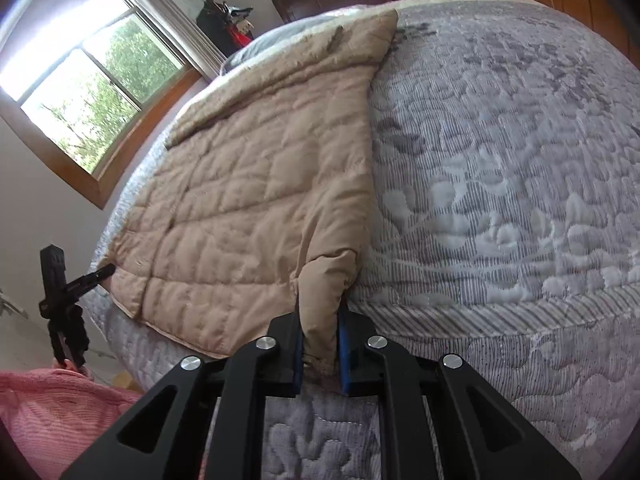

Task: Fold large clothes
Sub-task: 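Grasp the coat side edge with the left gripper, then the right, then lift the gripped edge with both grippers and fold it over the coat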

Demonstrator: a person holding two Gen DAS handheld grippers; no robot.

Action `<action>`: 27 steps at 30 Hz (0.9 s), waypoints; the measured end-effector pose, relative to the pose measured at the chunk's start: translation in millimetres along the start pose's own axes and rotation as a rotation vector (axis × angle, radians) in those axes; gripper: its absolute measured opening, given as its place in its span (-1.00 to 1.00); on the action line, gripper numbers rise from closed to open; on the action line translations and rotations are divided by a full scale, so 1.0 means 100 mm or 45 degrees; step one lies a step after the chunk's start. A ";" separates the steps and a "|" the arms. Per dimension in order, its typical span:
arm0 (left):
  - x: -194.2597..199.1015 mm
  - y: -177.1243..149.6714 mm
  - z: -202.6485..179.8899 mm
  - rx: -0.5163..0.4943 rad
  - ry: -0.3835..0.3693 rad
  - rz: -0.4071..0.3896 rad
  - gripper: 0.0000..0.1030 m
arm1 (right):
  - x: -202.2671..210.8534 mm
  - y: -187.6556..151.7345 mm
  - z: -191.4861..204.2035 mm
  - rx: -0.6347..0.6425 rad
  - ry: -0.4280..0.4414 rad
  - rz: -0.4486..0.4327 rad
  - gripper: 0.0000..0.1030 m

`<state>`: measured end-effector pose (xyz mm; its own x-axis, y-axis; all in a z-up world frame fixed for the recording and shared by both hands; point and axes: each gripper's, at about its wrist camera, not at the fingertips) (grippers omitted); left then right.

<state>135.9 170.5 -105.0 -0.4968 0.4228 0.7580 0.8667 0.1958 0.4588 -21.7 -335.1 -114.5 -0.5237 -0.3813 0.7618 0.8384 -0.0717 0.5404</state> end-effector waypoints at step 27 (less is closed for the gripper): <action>-0.20 2.21 -0.81 -0.030 -0.084 -0.264 -0.76 | 0.19 2.41 -0.27 -0.018 0.081 -0.155 -0.76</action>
<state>333.5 133.6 18.3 -0.6597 0.4325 0.6146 0.7445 0.2646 0.6130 174.5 -384.6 21.0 -0.6115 -0.4269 0.6662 0.7714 -0.1340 0.6221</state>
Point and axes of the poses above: each gripper's, at about its wrist camera, not at the fingertips, and x roughly against the way its jaws point, z to its left, y to its top, and after that the axes turned 11 degrees about x, right-handed
